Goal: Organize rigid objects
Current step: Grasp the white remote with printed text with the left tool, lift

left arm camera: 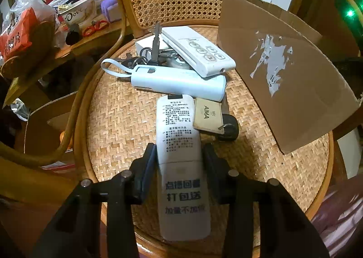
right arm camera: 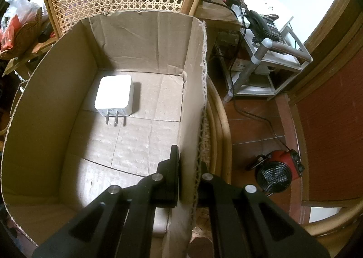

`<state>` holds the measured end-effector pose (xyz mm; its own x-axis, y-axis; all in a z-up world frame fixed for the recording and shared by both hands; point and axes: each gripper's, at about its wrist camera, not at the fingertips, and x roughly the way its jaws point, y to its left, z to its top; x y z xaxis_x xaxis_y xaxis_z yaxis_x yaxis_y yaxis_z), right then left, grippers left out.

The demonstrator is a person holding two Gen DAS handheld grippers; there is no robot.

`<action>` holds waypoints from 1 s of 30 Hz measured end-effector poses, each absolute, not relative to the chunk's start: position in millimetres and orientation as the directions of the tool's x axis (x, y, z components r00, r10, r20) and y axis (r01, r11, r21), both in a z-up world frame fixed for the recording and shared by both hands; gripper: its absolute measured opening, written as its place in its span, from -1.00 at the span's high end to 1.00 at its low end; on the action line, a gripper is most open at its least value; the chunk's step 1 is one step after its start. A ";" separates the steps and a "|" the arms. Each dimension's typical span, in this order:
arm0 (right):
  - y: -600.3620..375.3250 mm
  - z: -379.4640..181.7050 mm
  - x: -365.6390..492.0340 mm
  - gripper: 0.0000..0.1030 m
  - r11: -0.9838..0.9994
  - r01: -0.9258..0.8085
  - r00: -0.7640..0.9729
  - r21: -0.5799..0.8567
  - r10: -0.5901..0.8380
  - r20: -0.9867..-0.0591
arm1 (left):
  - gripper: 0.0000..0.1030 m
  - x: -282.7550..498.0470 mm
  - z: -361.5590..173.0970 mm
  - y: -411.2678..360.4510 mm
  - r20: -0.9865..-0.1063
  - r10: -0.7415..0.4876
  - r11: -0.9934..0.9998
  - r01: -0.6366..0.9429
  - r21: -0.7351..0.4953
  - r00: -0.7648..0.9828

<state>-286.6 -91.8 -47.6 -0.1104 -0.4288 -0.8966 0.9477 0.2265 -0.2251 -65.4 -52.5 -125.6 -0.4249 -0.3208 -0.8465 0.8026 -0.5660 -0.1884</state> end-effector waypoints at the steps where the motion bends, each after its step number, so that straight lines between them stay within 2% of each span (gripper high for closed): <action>1: -91.9 -47.9 -285.0 0.87 0.226 0.948 -0.111 -0.225 -0.429 -0.897 | 0.23 -62.1 -124.8 -54.0 -0.841 -0.320 -0.558 0.804 -0.205 -0.436; 9: -92.3 -47.9 -283.5 0.87 0.226 0.947 -0.115 -0.229 -0.428 -0.896 | 0.24 -36.6 -103.6 -64.4 -0.785 -0.400 -0.509 0.827 -0.238 -0.472; 21: -92.1 -48.3 -280.7 0.87 0.227 0.946 -0.116 -0.231 -0.429 -0.896 | 0.24 -41.2 -79.7 -60.5 -0.722 -0.486 -0.513 0.829 -0.221 -0.493; 26: -92.3 -48.8 -280.3 0.87 0.226 0.947 -0.115 -0.230 -0.429 -0.896 | 0.25 -36.0 -61.1 -58.6 -0.663 -0.563 -0.498 0.843 -0.204 -0.494; 30: -92.3 -48.5 -280.9 0.87 0.226 0.947 -0.114 -0.229 -0.429 -0.896 | 0.25 -29.9 -57.1 -63.5 -0.644 -0.567 -0.479 0.842 -0.249 -0.513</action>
